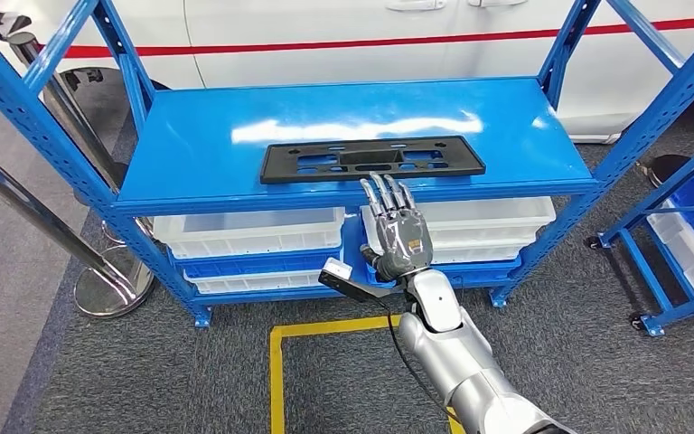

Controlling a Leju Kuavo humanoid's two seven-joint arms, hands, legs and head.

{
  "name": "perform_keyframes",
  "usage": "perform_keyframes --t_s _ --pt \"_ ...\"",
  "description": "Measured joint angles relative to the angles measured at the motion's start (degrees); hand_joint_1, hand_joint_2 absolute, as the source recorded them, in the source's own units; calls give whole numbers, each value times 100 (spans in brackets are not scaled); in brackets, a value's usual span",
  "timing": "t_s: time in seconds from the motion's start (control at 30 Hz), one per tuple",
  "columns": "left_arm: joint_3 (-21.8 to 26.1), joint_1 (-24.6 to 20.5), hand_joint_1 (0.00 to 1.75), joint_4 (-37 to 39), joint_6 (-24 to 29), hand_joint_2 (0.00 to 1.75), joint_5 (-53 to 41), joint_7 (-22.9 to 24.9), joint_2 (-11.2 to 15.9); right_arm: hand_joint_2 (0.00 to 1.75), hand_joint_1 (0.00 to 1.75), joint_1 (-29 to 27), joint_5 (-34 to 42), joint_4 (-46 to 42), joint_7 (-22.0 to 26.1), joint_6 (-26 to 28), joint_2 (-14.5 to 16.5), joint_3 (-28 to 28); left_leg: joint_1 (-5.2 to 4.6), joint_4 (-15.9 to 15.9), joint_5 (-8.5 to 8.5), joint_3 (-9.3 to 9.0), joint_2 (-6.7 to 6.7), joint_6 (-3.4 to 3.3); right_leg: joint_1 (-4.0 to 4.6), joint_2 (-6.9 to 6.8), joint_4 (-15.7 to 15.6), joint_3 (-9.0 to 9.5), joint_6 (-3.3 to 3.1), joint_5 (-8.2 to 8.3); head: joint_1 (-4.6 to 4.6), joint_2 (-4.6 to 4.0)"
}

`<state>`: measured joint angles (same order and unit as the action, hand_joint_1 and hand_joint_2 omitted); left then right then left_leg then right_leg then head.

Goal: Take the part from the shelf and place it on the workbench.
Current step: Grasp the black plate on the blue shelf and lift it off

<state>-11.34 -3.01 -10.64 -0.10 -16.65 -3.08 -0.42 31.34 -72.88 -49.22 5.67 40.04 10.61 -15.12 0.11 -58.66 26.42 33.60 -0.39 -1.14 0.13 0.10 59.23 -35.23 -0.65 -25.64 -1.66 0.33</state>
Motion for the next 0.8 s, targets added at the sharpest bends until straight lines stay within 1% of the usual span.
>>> perform_keyframes --t_s 0.03,0.07,0.1,0.13,0.17,0.2,0.23,0.27,0.3,0.33,0.37,0.4,0.43,0.47,0.5,0.53,0.57,0.6,0.63,0.67,0.7,0.73,0.77,0.8 --pt "1 0 0 0 0 0 -3 -2 2 175 0 -22 -17 -33 10 1 26 45 2 -29 35 3 2 28 -16 0 -34 26 -22 10 1 0" --pt "1 0 0 0 1 0 -5 -2 4 175 0 -34 -28 -61 14 1 53 80 4 -144 117 47 3 54 -35 -4 -68 54 -49 21 -1 0" --pt "2 1 0 0 1 0 -7 -3 7 175 0 -41 -33 -81 17 1 77 108 10 -366 247 146 4 79 -52 -8 -97 81 -75 28 -1 0" --pt "2 3 0 0 1 0 -8 -4 7 175 0 -48 -34 -92 19 1 98 131 26 -697 411 300 4 102 -48 -12 -104 95 -93 25 -1 0" --pt "2 4 0 0 2 0 -9 -4 7 175 0 -59 -34 -96 19 1 111 149 40 -1076 571 492 5 126 -45 -16 -101 99 -106 18 -2 0" --pt "2 5 0 0 2 0 -9 -4 7 175 0 -77 -34 -96 19 1 119 165 54 -1394 667 662 5 148 -44 -16 -96 102 -109 10 -1 0" --pt "2 8 0 0 1 0 -9 -3 7 175 0 -97 -34 -96 19 1 127 179 68 -1550 663 760 6 169 -45 -14 -87 105 -108 0 -2 0" --pt "2 12 0 0 1 0 -8 -3 8 175 0 -113 -34 -96 19 1 134 191 83 -1496 553 756 7 186 -51 -9 -75 110 -100 -14 -2 0" --pt "2 15 0 0 1 0 -8 -3 11 175 0 -123 -34 -98 19 1 142 202 100 -1226 352 643 9 199 -59 0 -56 119 -85 -34 -2 0" --pt "2 17 0 0 1 0 -9 -3 14 175 0 -127 -36 -105 19 1 148 211 118 -833 147 473 12 209 -65 8 -32 126 -63 -60 -2 0" --pt "2 15 0 0 2 0 -9 -3 17 175 0 -126 -39 -115 19 1 153 223 115 -474 13 304 11 207 -60 15 1 125 -33 -86 -2 0" --pt "2 9 0 0 2 0 -9 -3 19 175 0 -126 -44 -126 20 1 157 236 110 -221 -62 185 8 188 -53 20 24 120 -2 -106 -1 0" --pt "2 4 0 0 2 0 -9 -3 18 175 0 -127 -55 -135 20 1 159 250 97 -103 -65 130 3 162 -44 21 36 113 27 -118 0 0" --pt "3 -1 0 0 1 0 -10 -4 19 175 0 -128 -75 -139 21 1 163 266 76 -88 -48 117 -3 124 -36 22 36 111 54 -120 0 0" --pt "3 -5 0 0 1 0 -13 -4 19 175 0 -130 -106 -142 21 1 166 280 77 -85 -53 116 -5 79 -40 23 26 118 81 -122 2 0" --pt "3 -5 0 0 0 0 -17 -4 18 175 0 -131 -138 -143 21 2 168 295 79 -67 -61 104 -4 44 -49 22 47 120 109 -144 1 0" --pt "2 -6 0 0 -1 0 -22 -4 17 175 0 -129 -167 -144 21 2 170 311 84 -48 -67 90 -2 3 -57 19 131 88 133 -206 1 0" --pt "2 -9 0 0 -1 0 -27 -3 17 175 0 -128 -190 -144 21 3 172 327 94 -29 -73 76 2 -34 -64 18 326 -1 154 -323 2 0" --pt "2 -12 0 0 -1 0 -30 -3 17 175 0 -132 -202 -143 21 3 173 344 92 -22 -72 69 4 -61 -71 14 638 -154 167 -482 2 0" --pt "3 -17 0 0 1 0 -31 -3 19 175 0 -140 -212 -142 21 3 174 362 86 -21 -65 69 5 -83 -73 13 1017 -353 176 -650 3 0" --pt "3 -21 0 0 1 0 -32 -3 20 175 0 -153 -218 -141 21 3 173 377 79 -22 -60 67 5 -96 -76 13 1374 -549 182 -771 3 0" --pt "3 -22 0 0 2 0 -33 -3 21 175 0 -168 -220 -141 21 3 173 389 72 -22 -53 62 4 -104 -79 13 1590 -684 183 -794 3 0" --pt "4 -22 0 0 2 0 -34 -3 22 175 0 -179 -221 -140 21 3 173 398 66 -23 -44 52 2 -107 -80 13 1601 -719 176 -707 3 0" --pt "4 -22 0 0 1 0 -35 -3 22 175 0 -184 -222 -140 21 3 173 404 62 -24 -34 35 -1 -104 -80 13 1397 -645 160 -525 2 0"
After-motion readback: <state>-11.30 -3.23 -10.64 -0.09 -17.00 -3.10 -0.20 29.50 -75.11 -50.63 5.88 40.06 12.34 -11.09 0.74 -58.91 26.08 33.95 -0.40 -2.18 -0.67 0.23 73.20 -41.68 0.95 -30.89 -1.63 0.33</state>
